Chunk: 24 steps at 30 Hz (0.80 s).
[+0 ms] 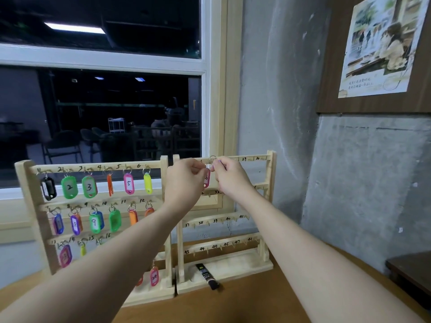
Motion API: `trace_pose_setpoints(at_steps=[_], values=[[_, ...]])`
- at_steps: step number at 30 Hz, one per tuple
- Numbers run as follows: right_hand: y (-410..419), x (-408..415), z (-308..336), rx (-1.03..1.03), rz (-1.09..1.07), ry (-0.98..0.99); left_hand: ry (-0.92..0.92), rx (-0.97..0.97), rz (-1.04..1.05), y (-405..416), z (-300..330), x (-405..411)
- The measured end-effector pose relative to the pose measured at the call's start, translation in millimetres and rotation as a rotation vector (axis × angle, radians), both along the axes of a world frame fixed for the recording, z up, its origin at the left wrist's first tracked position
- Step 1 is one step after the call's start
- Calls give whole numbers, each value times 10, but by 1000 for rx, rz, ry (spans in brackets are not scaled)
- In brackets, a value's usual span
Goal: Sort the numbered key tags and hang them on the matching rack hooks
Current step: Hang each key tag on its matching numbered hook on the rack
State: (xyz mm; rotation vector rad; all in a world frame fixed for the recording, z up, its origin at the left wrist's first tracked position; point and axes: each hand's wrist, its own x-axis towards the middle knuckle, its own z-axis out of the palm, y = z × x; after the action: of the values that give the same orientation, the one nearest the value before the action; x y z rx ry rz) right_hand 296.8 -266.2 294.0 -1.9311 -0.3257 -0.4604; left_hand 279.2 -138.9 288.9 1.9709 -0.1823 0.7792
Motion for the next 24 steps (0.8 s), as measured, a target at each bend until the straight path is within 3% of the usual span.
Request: trace_pose_setpoints(at_steps=[8,14,24], values=[[-7,62,-28,-144,-38,41,13,-7,12,49,-36,99],[-55,-42,-144,-143,-15,56,36,-12,4,35,-82,75],[-530,-615,-1048,-139,-54,295,332,204,-132,-94,-638,-376]])
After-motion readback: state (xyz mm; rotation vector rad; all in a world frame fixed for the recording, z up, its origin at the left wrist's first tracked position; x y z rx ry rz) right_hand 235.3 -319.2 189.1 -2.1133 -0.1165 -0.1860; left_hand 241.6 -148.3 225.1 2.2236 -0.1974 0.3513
